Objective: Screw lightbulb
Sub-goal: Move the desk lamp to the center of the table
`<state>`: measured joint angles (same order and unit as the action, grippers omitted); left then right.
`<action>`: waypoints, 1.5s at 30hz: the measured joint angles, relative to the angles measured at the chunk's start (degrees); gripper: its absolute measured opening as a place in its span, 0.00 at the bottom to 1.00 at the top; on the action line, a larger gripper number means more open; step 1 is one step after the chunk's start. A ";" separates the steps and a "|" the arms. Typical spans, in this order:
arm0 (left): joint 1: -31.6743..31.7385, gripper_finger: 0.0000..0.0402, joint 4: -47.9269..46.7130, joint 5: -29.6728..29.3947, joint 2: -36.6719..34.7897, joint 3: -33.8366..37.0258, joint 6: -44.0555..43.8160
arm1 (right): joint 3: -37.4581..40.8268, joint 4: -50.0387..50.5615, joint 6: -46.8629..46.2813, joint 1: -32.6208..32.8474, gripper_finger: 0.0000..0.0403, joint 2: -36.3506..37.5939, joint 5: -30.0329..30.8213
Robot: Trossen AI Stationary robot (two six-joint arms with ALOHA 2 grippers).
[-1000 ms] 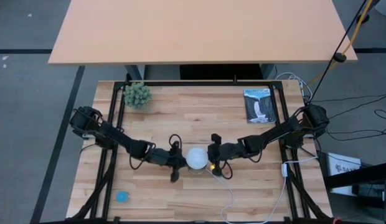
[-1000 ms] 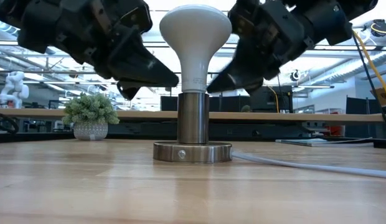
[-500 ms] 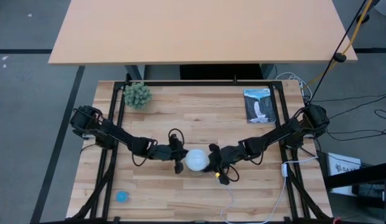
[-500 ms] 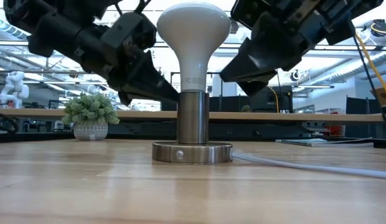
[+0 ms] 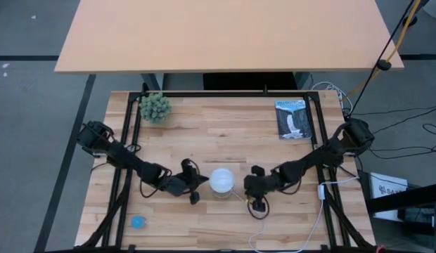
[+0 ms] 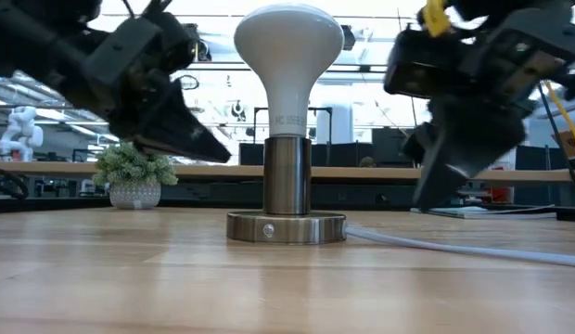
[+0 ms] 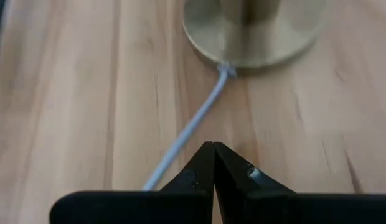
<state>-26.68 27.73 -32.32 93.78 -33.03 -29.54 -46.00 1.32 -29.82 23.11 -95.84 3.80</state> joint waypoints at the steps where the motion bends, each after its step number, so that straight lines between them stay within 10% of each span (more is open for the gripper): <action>1: -0.77 0.00 0.38 -0.94 -0.02 0.68 -0.27 | 0.00 0.88 -1.27 1.08 0.00 0.06 1.78; 10: -1.81 0.00 22.24 0.28 -0.20 8.46 1.60 | 0.09 8.88 -15.20 14.53 0.00 3.77 23.82; 16: -0.53 0.00 35.80 11.12 -0.20 12.79 7.86 | 6.95 -7.96 -17.33 19.28 0.00 5.51 33.25; 24: 0.79 0.00 34.36 17.10 -0.20 12.89 9.65 | 11.72 -49.59 -3.68 16.15 0.00 -3.14 30.86; 35: 0.35 0.00 33.63 17.27 -0.17 12.89 10.56 | 2.28 -48.41 -6.01 9.07 0.00 -20.54 30.83; 45: 0.40 0.00 33.39 17.25 -0.15 12.89 10.53 | 1.64 -35.29 -8.48 4.99 0.00 -18.03 31.14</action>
<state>-26.28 61.12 -15.07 93.62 -20.14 -19.00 -44.36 -33.98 -38.31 28.10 -113.87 34.94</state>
